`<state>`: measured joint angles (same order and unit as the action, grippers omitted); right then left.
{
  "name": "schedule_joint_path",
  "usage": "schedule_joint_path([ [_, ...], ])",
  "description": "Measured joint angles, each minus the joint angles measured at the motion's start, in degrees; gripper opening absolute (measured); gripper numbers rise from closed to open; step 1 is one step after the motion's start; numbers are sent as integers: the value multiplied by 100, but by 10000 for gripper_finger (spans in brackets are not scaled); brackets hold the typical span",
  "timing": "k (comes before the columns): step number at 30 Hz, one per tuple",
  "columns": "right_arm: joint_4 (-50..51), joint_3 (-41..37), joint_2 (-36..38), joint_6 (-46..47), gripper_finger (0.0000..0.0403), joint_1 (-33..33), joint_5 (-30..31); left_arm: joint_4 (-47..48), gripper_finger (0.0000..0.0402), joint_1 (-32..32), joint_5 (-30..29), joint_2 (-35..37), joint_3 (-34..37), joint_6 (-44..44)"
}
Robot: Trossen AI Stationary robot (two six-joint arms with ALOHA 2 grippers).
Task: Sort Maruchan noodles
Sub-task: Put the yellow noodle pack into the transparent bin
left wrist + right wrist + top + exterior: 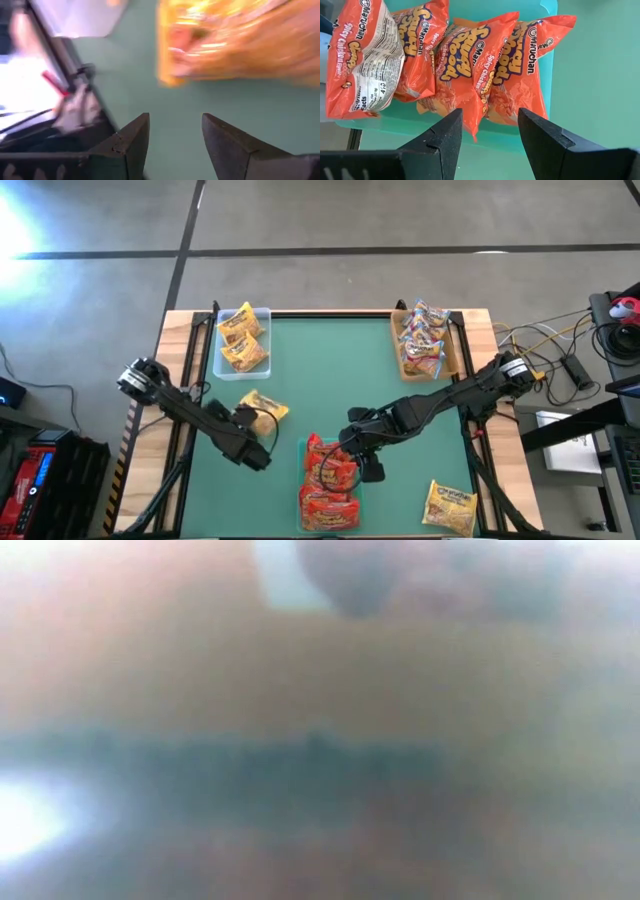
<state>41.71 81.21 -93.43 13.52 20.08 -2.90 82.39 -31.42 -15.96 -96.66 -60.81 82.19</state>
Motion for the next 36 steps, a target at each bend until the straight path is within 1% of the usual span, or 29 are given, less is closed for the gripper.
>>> schedule_joint_path([
  [3, -2, 0, 0, 0, 180, 0, 0, -753, 166, -126, -136, 227, -20, -20],
  [6, -15, 0, 0, -8, 180, -13, 13, -1438, 166, -186, -422, 377, -22, -237],
  [10, -30, 0, 0, -12, 180, -39, 210, -1390, 166, -137, -741, 400, 60, -223],
  [13, -28, 0, 0, 1, 180, -62, 367, -1500, 166, -54, -698, 400, 315, -200],
  [16, 16, 0, 0, 175, 180, -89, 552, -1753, 166, -6, -388, 400, 665, -178],
  [18, 115, 0, 0, 239, 180, -124, 606, -2080, 166, -7, -263, 408, 890, -121],
  [25, 378, 0, 0, 226, 176, -337, 605, -3035, 166, 100, -339, 520, 1524, -102],
  [29, 387, 0, 0, 31, 176, -488, 605, -3602, 166, 254, -714, 538, 1734, -391],
  [33, 374, 0, 0, -249, 175, -712, 609, -4143, 166, 453, -1383, 538, 1800, -775],
  [36, 331, 0, 0, -331, 176, -942, 610, -4312, 166, 478, -1433, 561, 1740, -1046],
])
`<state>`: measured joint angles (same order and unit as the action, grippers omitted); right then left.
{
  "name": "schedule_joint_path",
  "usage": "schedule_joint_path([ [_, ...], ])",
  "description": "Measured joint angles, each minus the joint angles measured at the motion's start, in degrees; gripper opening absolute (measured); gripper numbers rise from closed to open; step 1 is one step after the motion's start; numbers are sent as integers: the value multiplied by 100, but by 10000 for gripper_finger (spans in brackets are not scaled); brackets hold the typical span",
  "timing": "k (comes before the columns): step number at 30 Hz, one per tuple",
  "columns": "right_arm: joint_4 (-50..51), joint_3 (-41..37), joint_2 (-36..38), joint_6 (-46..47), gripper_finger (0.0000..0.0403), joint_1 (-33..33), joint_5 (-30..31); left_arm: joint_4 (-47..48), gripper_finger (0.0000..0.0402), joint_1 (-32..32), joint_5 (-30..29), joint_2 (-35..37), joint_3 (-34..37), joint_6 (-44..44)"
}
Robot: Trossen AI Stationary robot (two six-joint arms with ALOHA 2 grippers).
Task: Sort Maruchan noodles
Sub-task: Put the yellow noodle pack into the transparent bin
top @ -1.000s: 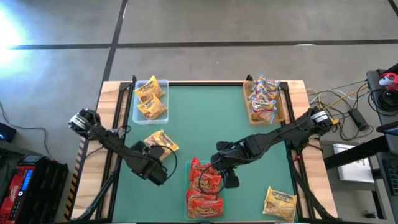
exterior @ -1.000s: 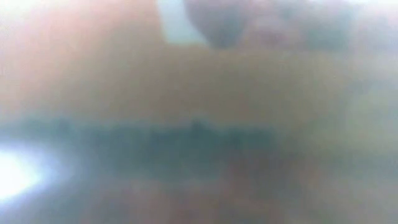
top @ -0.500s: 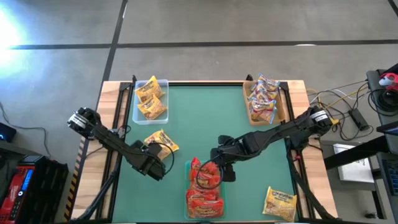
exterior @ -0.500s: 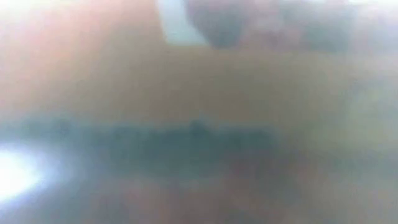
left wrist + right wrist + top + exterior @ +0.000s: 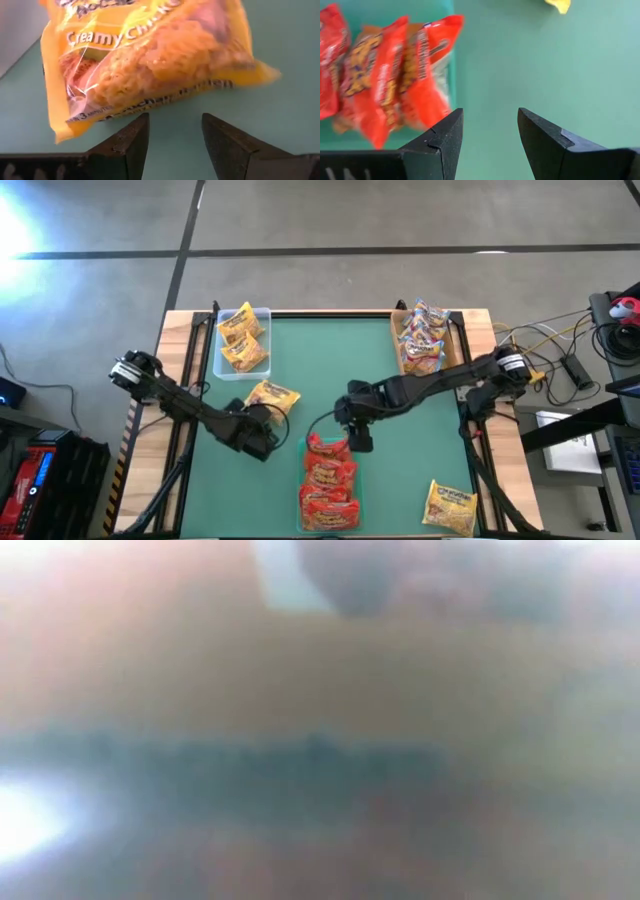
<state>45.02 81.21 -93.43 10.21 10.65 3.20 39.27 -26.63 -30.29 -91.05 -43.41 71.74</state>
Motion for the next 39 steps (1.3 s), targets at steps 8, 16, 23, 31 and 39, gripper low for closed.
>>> schedule_joint_path([
  [8, -562, 0, -4, -209, 176, -890, -136, 39, 166, -41, -362, 38, -562, -132],
  [16, -1897, -144, -44, 339, 176, -1776, -1553, 61, 166, 296, -646, 23, -284, 380],
  [23, -2280, -162, -42, 374, 176, -1887, -1377, -563, 166, 317, -781, 47, 290, 826],
  [31, -2101, -146, -4, 295, 176, -1882, -1373, -2316, 166, 592, -514, 14, 662, -752],
  [39, -2130, -153, -35, 328, 176, -2087, -1367, -3546, 166, 855, -349, -280, 954, -1554],
])
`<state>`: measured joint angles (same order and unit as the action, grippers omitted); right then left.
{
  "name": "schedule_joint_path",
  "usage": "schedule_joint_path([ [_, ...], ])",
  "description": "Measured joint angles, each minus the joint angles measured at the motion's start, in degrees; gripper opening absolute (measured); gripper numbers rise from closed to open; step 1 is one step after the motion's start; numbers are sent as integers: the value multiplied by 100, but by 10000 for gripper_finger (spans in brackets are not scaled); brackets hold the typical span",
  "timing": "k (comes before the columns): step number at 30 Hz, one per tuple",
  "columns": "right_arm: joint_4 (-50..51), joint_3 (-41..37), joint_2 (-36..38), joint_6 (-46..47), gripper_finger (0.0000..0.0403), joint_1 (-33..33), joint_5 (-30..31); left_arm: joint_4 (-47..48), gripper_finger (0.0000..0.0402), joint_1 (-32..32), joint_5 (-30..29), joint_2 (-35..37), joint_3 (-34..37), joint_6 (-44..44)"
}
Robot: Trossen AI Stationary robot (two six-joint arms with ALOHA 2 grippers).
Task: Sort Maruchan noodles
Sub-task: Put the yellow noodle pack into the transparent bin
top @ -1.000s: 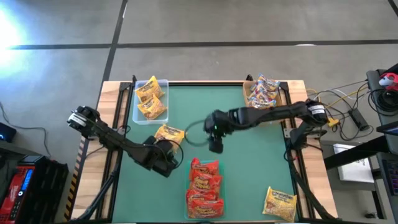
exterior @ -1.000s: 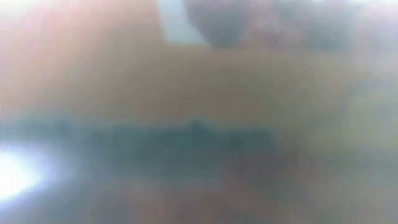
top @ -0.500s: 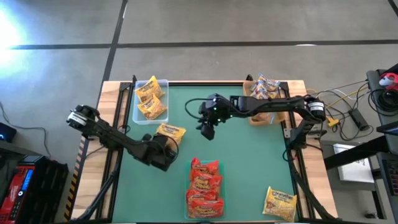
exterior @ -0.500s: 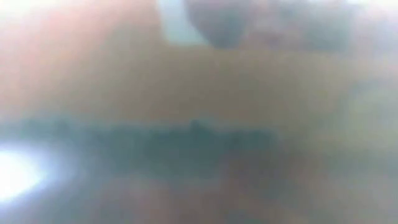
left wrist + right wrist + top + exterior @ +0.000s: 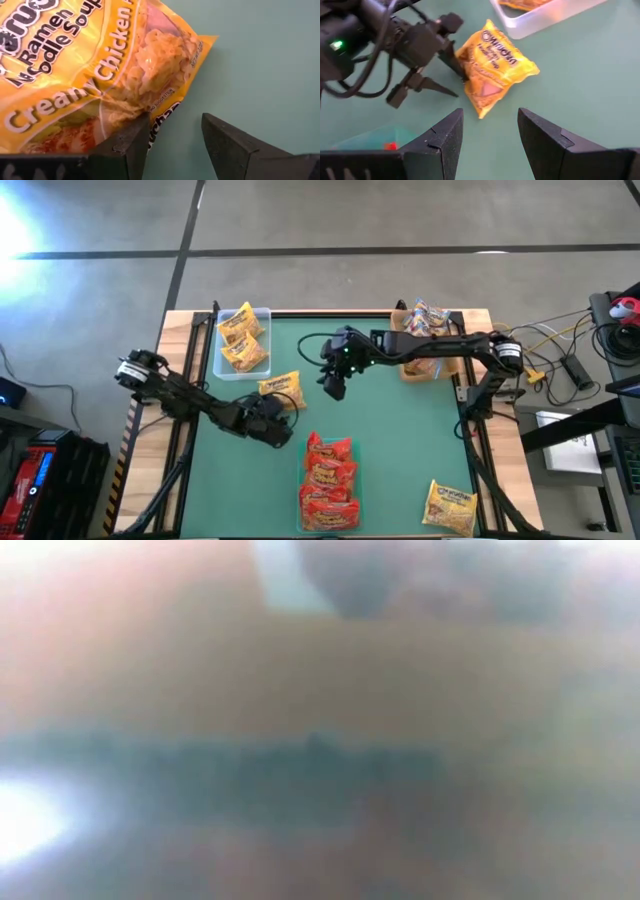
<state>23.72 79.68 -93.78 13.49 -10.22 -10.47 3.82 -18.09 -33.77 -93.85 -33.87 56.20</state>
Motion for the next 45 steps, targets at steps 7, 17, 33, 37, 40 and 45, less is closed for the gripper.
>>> schedule_joint_path([
  [7, 20, -4, -2, -61, 176, -220, -1, 140, 166, -214, 126, 181, -370, -216],
  [17, 534, -4, -2, -193, 176, -332, 3, 3213, 166, -225, -492, 320, -1585, 436],
  [33, 1203, -20, -7, -304, 176, -334, 14, 3481, 166, 177, -303, 311, -715, 1839],
  [37, 1203, -20, -7, -305, 176, -334, 14, 2231, 166, 393, -320, 311, -603, 859],
  [40, 1203, -22, -7, -305, 176, -334, 14, 1551, 166, 553, -488, 311, -581, 182],
  [45, 1233, -22, -7, -303, 176, -334, 14, 1145, 166, 794, -609, 311, -642, -338],
])
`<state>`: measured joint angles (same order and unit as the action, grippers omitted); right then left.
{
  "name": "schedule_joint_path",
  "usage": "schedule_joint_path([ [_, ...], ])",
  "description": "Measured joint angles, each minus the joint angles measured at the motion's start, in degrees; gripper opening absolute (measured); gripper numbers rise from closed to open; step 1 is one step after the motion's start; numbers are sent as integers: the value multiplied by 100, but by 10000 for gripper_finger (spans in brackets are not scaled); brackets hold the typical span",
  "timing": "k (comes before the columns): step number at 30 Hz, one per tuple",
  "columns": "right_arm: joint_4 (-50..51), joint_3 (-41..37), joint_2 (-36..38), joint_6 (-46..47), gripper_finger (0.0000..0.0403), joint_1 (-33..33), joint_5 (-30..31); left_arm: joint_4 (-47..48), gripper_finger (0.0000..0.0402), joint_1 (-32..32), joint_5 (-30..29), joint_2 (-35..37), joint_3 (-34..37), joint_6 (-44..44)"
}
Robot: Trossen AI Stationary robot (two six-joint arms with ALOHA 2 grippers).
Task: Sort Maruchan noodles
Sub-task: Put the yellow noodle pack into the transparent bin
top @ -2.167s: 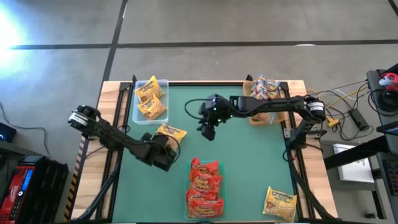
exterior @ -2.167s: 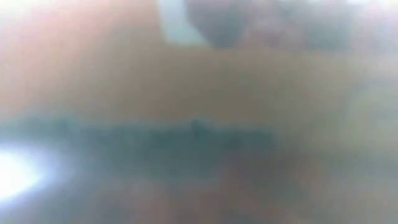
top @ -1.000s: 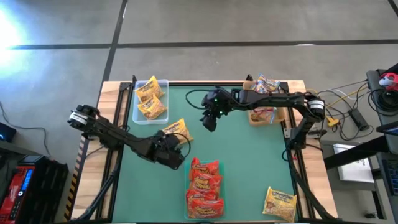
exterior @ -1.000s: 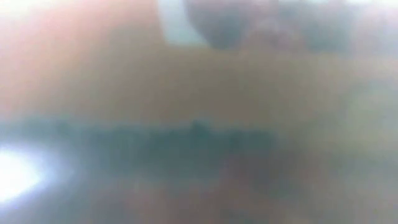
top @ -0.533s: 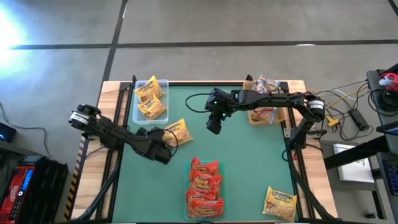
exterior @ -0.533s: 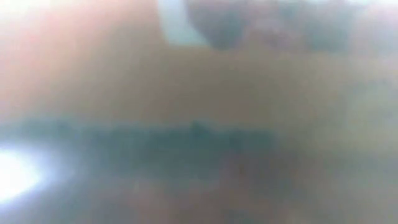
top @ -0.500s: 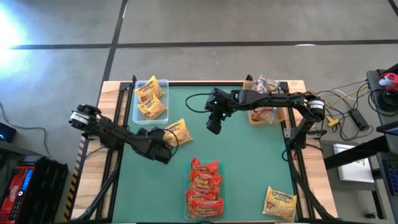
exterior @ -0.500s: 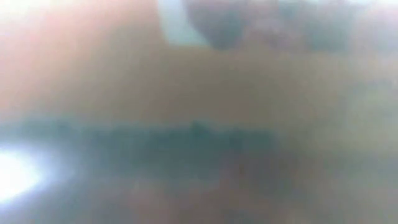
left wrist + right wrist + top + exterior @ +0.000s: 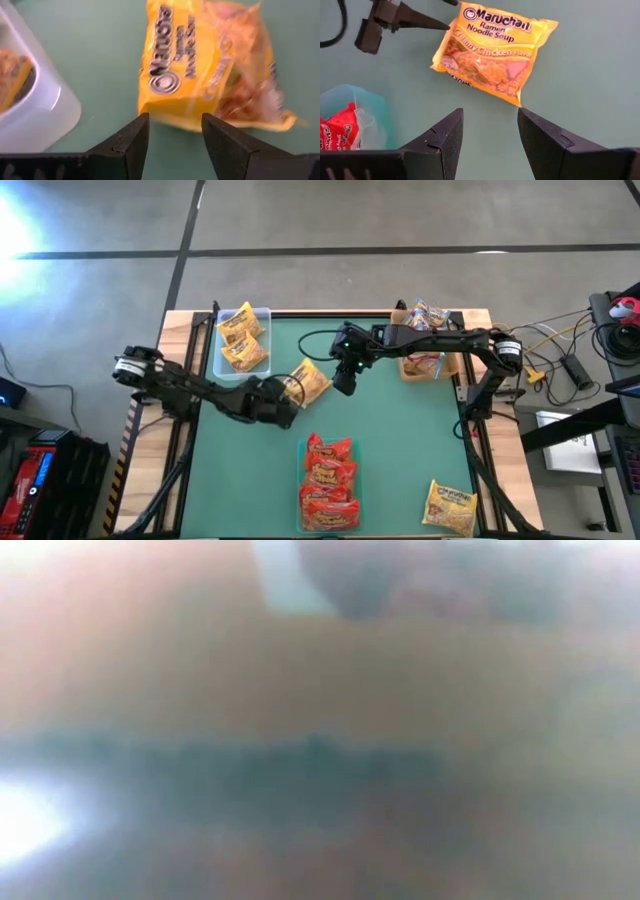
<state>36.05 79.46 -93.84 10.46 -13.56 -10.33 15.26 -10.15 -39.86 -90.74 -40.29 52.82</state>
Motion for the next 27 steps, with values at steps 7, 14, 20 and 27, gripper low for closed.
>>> schedule_joint_path([
  [7, 116, -2, 0, -9, 176, -11, 7, -1005, 166, -55, 513, 2, -341, -1153],
  [14, 114, -2, 0, -5, 176, -15, 173, -1794, 166, 74, 1867, -197, -411, -1940],
  [20, 114, -4, 3, 34, 176, -13, 173, -1217, 166, 322, 1949, -517, -400, -1509],
  [27, 122, -4, 7, 90, 176, -13, 166, -177, 166, 456, 1041, -522, -391, -828],
])
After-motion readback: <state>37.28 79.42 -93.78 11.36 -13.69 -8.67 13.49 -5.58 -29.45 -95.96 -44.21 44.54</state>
